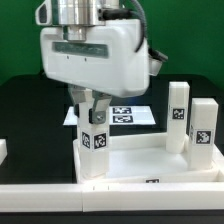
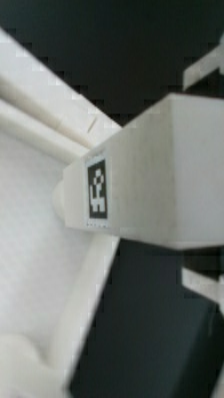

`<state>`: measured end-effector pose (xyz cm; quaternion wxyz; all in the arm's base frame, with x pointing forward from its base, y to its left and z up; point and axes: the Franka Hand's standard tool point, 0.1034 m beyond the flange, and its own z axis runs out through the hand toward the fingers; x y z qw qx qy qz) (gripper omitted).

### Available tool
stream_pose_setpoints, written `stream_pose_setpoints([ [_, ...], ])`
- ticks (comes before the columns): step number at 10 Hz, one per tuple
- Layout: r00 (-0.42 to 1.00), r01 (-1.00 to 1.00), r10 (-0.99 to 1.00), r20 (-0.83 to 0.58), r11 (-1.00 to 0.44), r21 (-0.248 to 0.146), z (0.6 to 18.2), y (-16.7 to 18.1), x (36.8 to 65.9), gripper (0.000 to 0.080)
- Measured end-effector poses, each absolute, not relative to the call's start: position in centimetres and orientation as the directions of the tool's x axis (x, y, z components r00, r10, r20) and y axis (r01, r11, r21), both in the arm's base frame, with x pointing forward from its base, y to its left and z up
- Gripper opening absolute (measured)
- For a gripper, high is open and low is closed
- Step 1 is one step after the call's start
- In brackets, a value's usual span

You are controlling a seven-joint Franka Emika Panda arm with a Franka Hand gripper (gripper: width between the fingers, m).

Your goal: Assemble desk

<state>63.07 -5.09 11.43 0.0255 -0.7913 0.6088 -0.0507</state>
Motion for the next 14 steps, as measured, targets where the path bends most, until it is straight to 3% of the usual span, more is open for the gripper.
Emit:
stream_pose_setpoints([
  [5,-0.063,-0.992,-0.998,0.005,0.062,-0.109,11.2,-5.3,62.9,0.0284],
  [6,-0.311,-0.943,-0.949,-0.051,0.314,-0.105,11.1,-5.7,62.7,0.0285],
  [7,-0.375,-0.918,-0.925,-0.064,0.38,-0.111,11.1,-5.7,62.6,0.0285],
  [9,-0.331,-0.935,-0.942,-0.058,0.335,-0.113,11.0,-5.3,62.6,0.0294],
  [10,-0.28,-0.952,-0.959,-0.048,0.283,-0.115,11.0,-4.5,62.7,0.0474],
  [11,-0.038,-0.99,-0.999,0.006,0.037,-0.133,10.9,-4.3,62.9,0.0474],
  [12,0.161,-0.977,-0.986,0.044,-0.165,-0.135,10.8,-3.5,63.0,0.0609],
  [14,0.317,-0.938,-0.946,0.067,-0.323,-0.124,10.6,-3.2,62.9,0.0647],
])
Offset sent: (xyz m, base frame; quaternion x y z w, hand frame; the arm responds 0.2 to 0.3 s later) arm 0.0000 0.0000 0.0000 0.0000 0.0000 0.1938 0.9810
